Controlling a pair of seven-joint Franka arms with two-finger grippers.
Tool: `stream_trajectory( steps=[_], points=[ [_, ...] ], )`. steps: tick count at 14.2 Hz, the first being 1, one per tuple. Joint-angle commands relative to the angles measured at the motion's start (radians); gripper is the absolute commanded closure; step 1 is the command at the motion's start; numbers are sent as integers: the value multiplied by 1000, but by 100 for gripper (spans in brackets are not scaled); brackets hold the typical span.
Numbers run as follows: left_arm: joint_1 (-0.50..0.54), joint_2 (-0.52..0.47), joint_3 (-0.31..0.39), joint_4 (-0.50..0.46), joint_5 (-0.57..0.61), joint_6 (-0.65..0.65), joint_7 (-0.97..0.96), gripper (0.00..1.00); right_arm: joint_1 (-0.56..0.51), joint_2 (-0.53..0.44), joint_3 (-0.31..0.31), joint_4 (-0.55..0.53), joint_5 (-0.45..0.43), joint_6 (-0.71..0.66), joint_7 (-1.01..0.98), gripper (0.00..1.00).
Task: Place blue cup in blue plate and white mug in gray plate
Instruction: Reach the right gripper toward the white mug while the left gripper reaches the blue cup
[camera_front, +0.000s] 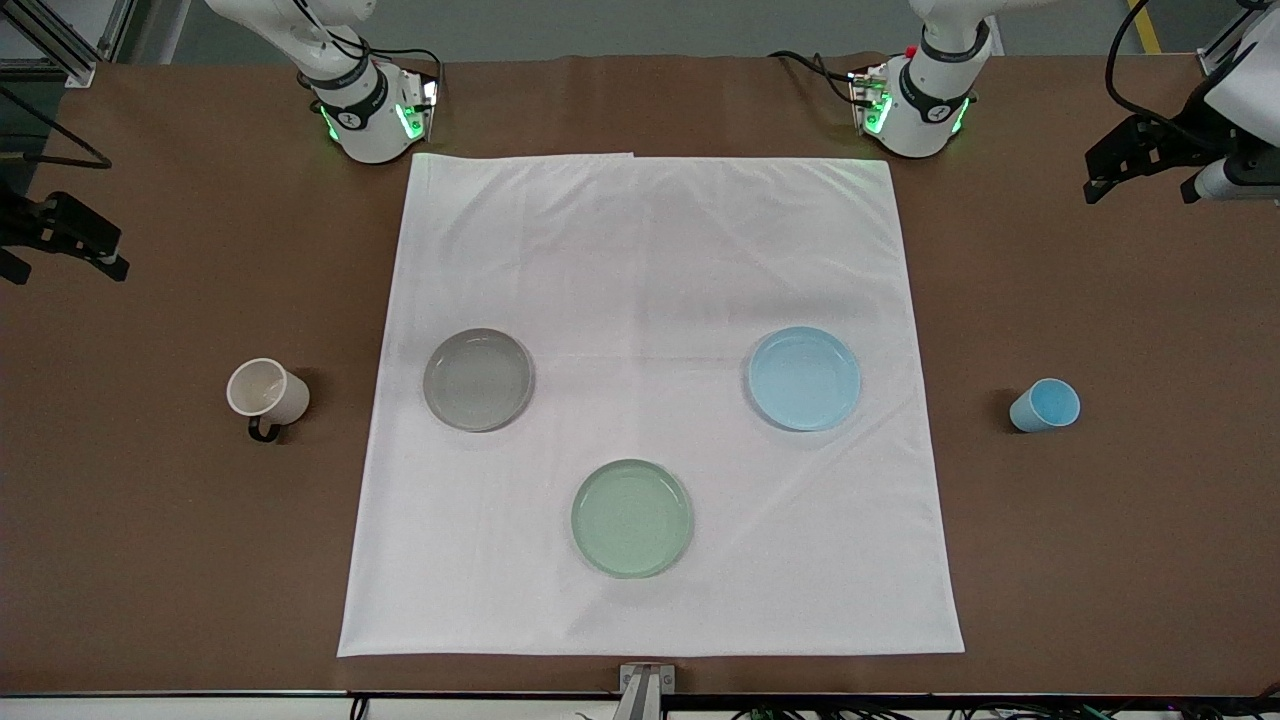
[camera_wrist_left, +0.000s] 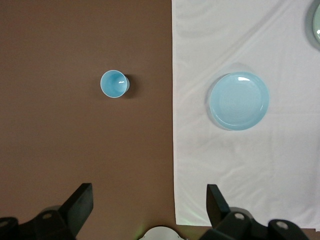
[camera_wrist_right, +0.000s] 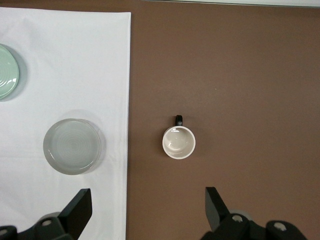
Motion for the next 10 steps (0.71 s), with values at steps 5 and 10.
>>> stream_trajectory(
  steps=[5, 10],
  points=[
    [21, 26, 3, 37, -5, -11, 16, 0, 2, 9, -1, 17, -2, -9, 12, 0],
    [38, 106, 10, 89, -3, -11, 14, 0, 3, 55, -1, 17, -4, -5, 10, 0]
  ],
)
